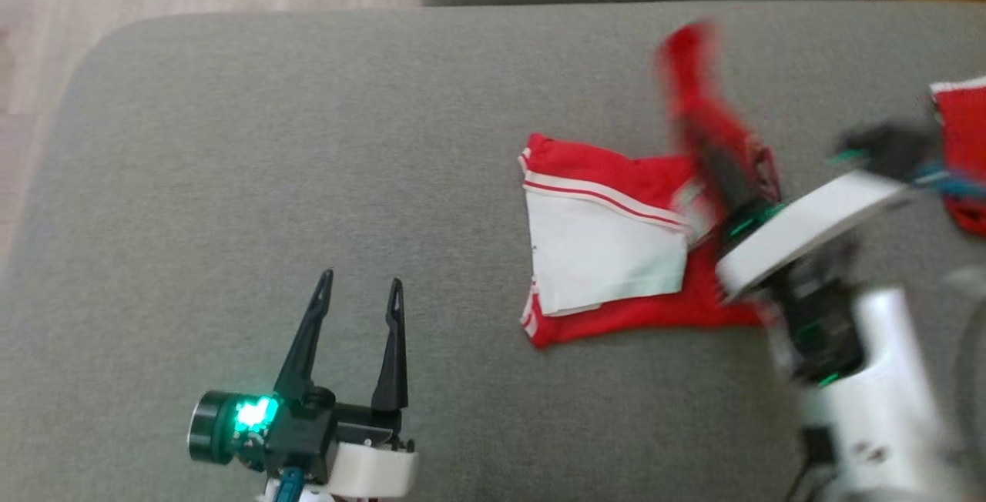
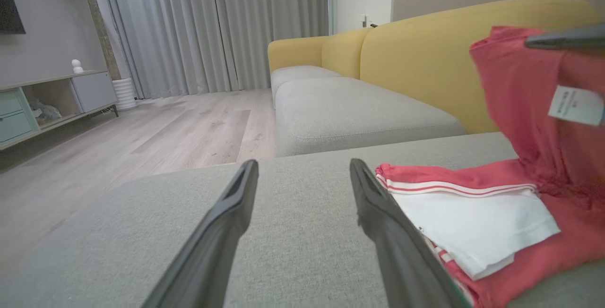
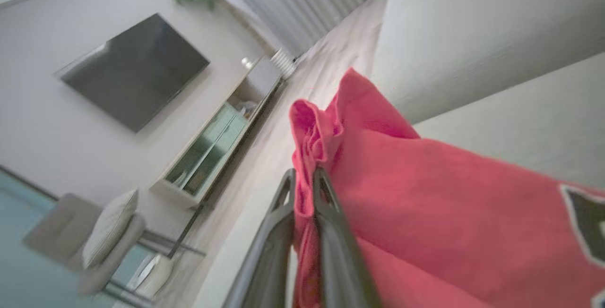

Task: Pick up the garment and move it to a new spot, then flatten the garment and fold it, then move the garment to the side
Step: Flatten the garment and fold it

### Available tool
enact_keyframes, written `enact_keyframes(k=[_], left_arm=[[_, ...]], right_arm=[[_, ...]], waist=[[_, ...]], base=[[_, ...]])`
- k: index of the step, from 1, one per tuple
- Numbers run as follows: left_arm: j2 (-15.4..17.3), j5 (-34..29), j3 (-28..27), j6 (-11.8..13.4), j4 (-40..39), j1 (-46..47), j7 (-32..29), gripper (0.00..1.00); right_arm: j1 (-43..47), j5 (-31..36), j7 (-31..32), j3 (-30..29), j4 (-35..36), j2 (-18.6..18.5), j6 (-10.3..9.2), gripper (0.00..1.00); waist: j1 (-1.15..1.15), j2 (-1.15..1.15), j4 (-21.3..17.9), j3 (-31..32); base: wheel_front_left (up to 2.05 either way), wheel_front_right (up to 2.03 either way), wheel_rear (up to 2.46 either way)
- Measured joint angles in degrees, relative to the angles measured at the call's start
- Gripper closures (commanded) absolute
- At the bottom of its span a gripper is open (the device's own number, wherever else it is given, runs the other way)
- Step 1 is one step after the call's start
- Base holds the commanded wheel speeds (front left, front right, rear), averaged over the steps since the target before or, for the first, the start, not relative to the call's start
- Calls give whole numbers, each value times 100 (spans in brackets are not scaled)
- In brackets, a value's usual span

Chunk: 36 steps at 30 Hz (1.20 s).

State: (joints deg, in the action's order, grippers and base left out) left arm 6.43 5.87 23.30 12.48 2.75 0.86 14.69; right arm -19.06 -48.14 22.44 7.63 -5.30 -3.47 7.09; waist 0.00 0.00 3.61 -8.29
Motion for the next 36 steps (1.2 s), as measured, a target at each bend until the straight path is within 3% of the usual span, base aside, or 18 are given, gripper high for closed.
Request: enact_keyframes(k=[5,7,8,9,16,20,25,30,33,36], left_arm=[[-31,1,-35,-91,110,-39,1,0],[-37,0,-78,-103,121,-90,1,0],[-38,0,-92,-148,135,-115,0,0],[-37,-32,-89,-199,146,-132,0,0],[-63,-182,-85,-248,130,-172,0,0],[-127,-167,-136,-247,76,-416,0,0],[-169,-3,-323,-244,57,-710,0,0],[-225,118,-422,-248,65,-866,0,0],[-230,129,-477,-285,97,-979,0,0],[-240,129,-506,-300,110,-1085,0,0]], right_arm=[[257,-160,-387,814,-643,20,0,100],[264,-241,-720,1156,-1003,20,0,95],[246,-242,-894,1305,-1185,20,0,65],[207,-270,-1107,1425,-1413,23,0,0],[-266,-1243,-2752,2012,-2098,0,0,0],[-433,-1207,-3320,1772,-2434,4,0,0],[-115,-746,-3553,1244,-2732,-294,0,0],[608,-467,-3676,325,-2784,-505,0,0],[1148,243,-3682,-183,-2584,-530,0,0],[1707,1446,-3682,-626,-2020,-508,0,0]], waist=[[0,0,161,118],[0,0,234,170],[0,0,269,189],[0,0,303,209],[0,0,406,386],[0,0,373,579],[-1,0,271,895],[-1,0,160,1196],[-1,0,100,1362],[-1,0,41,1497]], base=[[0,0,0],[0,0,0],[0,0,0],[0,0,0],[0,0,0],[0,0,0],[0,0,0],[0,0,0],[0,0,0],[0,0,0]])
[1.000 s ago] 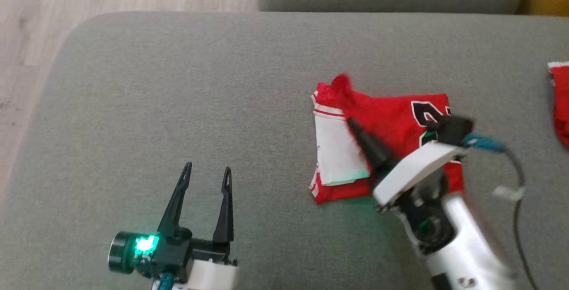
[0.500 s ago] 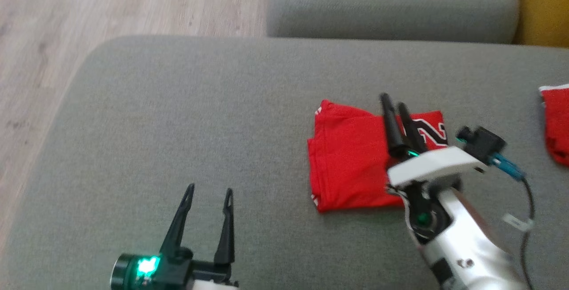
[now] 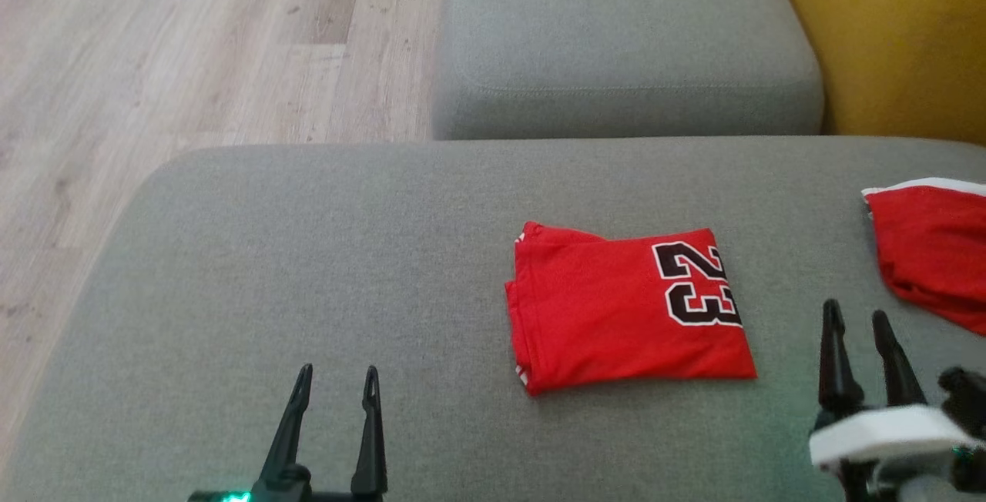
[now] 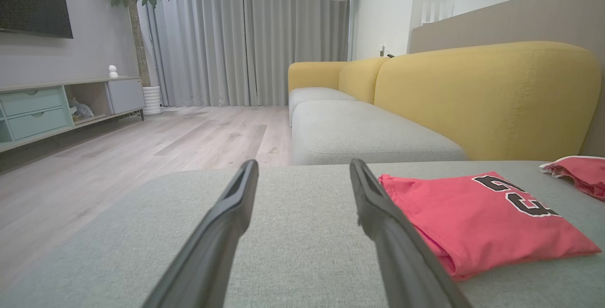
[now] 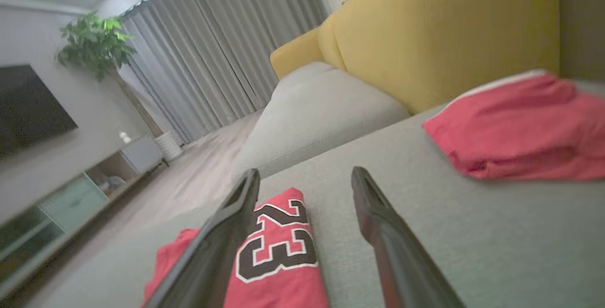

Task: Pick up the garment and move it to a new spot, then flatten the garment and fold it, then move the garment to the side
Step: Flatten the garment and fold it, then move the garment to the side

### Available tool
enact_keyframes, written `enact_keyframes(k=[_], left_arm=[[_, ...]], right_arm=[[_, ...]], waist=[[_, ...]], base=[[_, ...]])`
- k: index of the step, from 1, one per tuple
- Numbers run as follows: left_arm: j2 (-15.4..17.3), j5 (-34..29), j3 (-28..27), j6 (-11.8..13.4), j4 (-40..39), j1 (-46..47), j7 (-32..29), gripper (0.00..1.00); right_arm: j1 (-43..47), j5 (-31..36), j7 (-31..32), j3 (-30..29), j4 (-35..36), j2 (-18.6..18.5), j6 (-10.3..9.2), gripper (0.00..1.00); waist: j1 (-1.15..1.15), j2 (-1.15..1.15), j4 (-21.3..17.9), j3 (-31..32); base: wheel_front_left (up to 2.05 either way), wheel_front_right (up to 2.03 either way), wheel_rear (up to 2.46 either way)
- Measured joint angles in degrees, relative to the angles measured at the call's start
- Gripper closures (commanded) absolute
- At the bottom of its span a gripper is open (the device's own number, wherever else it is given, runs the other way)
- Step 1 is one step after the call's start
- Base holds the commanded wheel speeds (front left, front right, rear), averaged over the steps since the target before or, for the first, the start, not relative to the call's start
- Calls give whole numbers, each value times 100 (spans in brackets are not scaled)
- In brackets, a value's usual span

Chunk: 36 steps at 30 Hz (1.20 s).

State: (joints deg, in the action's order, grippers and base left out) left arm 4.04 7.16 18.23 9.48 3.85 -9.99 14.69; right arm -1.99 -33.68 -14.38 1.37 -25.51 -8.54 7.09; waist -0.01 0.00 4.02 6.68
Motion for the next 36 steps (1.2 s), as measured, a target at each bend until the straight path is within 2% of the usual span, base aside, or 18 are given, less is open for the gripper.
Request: enact_keyframes(k=[3,6,11,15,36], left_arm=[[-10,-10,-59,1,2,-61,0,0],[-16,-49,-154,11,0,-122,0,0],[-22,-94,-177,14,60,-302,0,0],[-23,-120,-269,114,108,-440,0,0],[-36,-165,-358,55,168,-437,0,0]], right_arm=[[509,1262,0,-235,654,114,0,0],[992,2280,0,-208,1273,265,0,0],[1631,3278,0,-62,1876,366,0,0],[1909,3441,0,-12,2020,489,0,0],[1906,3408,0,102,1942,581,0,0]], waist=[[0,0,-36,94],[0,0,-53,162],[0,0,-47,220],[1,0,-98,216],[1,0,-103,163]], base=[[0,0,0],[0,0,0],[0,0,0],[0,0,0],[0,0,0]])
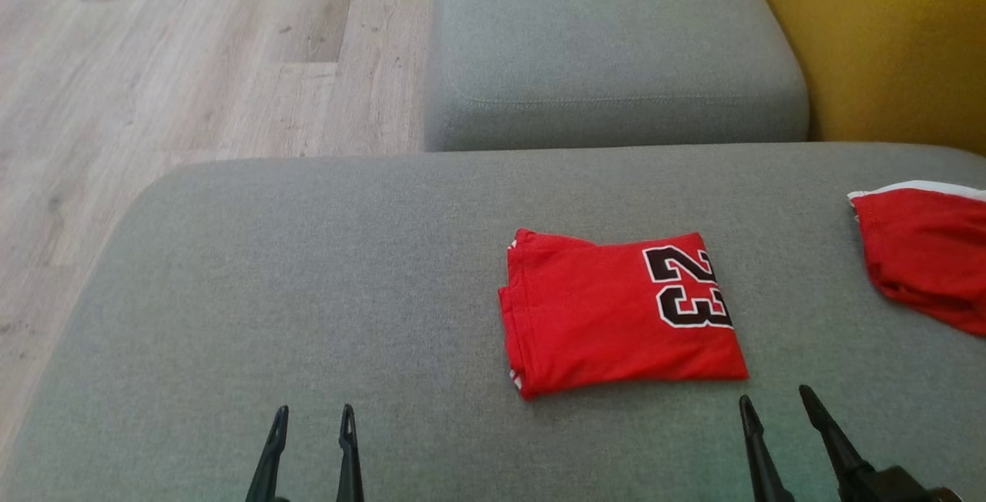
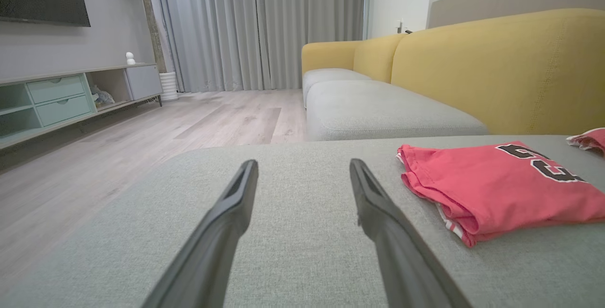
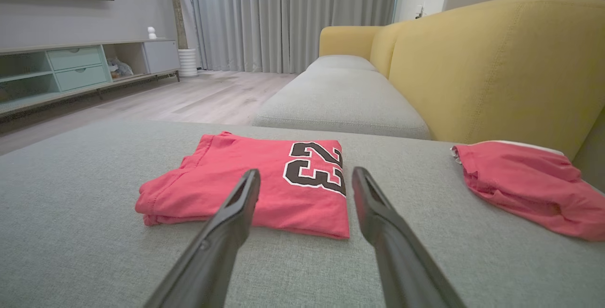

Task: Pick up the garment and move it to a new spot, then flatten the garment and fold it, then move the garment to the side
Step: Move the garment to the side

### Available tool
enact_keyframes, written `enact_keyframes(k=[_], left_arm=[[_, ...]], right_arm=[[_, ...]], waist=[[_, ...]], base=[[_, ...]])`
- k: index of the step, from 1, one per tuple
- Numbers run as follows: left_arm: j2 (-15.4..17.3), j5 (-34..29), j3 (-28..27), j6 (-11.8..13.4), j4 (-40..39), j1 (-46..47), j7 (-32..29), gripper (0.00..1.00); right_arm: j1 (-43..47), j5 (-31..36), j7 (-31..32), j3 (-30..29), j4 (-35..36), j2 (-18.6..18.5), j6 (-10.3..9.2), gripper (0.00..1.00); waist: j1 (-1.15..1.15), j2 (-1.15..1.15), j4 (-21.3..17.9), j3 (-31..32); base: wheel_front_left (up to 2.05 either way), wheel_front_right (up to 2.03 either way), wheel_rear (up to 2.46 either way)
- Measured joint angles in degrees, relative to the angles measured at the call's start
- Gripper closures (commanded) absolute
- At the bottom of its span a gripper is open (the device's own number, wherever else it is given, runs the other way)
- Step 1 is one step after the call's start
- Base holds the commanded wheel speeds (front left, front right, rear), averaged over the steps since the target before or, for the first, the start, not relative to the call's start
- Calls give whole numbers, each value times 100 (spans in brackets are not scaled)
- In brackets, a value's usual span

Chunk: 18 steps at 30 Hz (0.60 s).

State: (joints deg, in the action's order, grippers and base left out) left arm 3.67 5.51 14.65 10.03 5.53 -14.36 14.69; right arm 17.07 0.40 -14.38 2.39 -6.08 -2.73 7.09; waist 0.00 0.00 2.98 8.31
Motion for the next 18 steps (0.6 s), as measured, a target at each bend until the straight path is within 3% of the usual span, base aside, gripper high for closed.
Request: enact_keyframes(k=[5,8,13,18], left_arm=[[-2,-14,30,1,0,7,0,0],[-2,-22,97,2,2,59,0,0],[-10,-46,226,2,19,271,0,0],[-10,-44,368,-8,30,455,0,0]], right_arm=[[-95,-110,0,-90,-246,4,0,0],[-429,-115,0,-194,-905,-2,0,0],[-1607,-416,130,-323,-2065,-69,0,0],[-2973,-1145,862,-47,-2958,-376,0,0]], waist=[[0,0,13,-184],[0,0,25,-369],[1,0,37,-694],[1,0,41,-1019]], base=[[0,0,0],[0,0,0],[0,0,0],[0,0,0]])
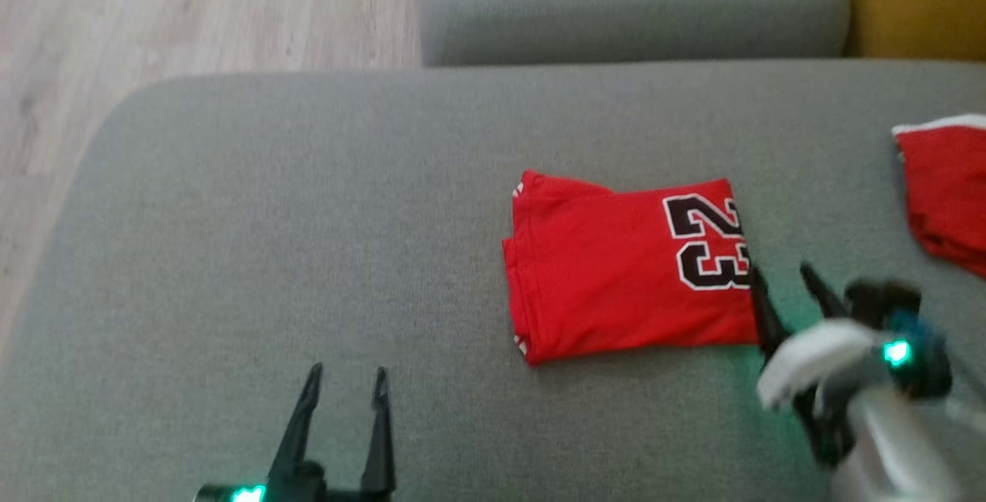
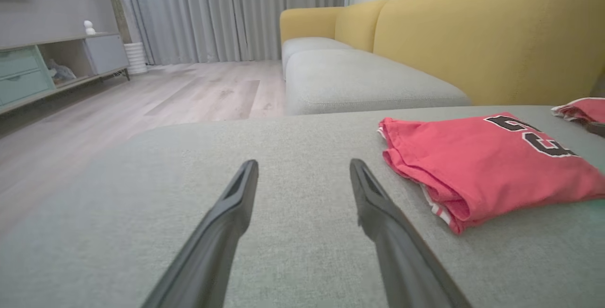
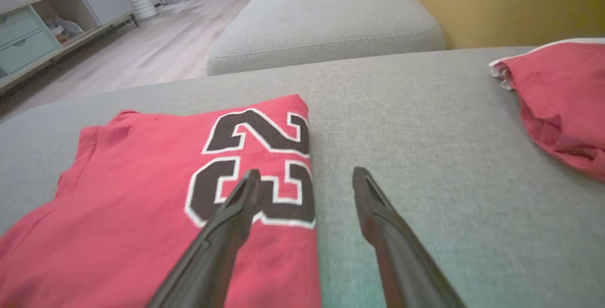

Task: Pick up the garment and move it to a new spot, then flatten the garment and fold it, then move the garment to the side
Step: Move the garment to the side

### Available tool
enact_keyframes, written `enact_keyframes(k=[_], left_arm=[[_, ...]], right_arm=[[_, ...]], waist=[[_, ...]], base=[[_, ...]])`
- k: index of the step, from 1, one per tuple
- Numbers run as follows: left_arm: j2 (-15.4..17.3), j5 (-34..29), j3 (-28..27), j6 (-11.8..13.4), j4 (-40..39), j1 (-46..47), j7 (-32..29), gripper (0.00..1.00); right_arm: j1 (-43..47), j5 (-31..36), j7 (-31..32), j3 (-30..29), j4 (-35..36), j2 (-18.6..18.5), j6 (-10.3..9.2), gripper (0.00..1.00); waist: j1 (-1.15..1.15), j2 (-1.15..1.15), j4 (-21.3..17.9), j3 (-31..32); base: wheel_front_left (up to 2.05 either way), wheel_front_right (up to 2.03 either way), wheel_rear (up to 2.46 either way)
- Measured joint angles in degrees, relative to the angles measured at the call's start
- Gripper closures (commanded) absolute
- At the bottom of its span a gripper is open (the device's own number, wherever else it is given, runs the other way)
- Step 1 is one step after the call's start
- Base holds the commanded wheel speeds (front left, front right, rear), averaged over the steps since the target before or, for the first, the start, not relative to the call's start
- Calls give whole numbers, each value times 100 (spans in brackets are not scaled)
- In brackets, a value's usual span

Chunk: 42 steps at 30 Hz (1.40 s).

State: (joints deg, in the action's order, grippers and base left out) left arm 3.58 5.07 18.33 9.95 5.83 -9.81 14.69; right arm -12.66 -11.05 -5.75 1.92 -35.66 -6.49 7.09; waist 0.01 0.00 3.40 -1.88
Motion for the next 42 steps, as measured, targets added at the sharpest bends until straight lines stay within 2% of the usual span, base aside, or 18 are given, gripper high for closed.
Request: enact_keyframes(k=[5,9,10,11,18,27,28,37,38,42], left_arm=[[-19,2,123,-43,-7,453,0,0],[-24,221,191,-93,1,689,0,0],[-24,302,187,-90,4,705,0,0],[-25,348,183,-89,4,711,0,0],[-27,405,167,-93,-16,765,0,0],[-33,162,33,-249,-51,1149,0,0],[-33,162,33,-249,-51,1149,0,0],[-35,80,-11,-359,-56,1452,0,0],[-35,65,-11,-412,-43,1464,1,0],[-37,-11,-35,-448,34,1483,0,0]], right_arm=[[-981,-825,625,417,-802,-426,0,0],[-1268,-1567,1169,936,-1182,-477,0,0],[-1294,-1738,1215,1047,-1170,-478,0,22],[-1342,-1880,1263,1145,-1154,-512,0,100],[-1679,-2181,1104,1722,-1074,-849,2,100],[-2900,-2062,868,1410,-1072,-2103,2,100],[-2900,-2062,868,1410,-1072,-2103,2,100],[-3431,-1480,937,1022,-1112,-3223,2,100],[-3460,-1395,920,921,-1135,-3330,2,0],[-3526,-816,705,486,-1289,-3492,2,0]], waist=[[1,0,45,-387],[1,0,93,-638],[1,0,97,-688],[0,0,95,-735],[-1,0,-167,-955],[0,0,-682,-1398],[0,0,-682,-1398],[0,0,-934,-1898],[0,0,-940,-1939],[0,0,-916,-1953]], base=[[0,0,0],[0,0,0],[0,0,0],[0,0,0],[0,0,0],[0,0,0],[0,0,0],[0,0,0],[0,0,0],[0,0,0]])
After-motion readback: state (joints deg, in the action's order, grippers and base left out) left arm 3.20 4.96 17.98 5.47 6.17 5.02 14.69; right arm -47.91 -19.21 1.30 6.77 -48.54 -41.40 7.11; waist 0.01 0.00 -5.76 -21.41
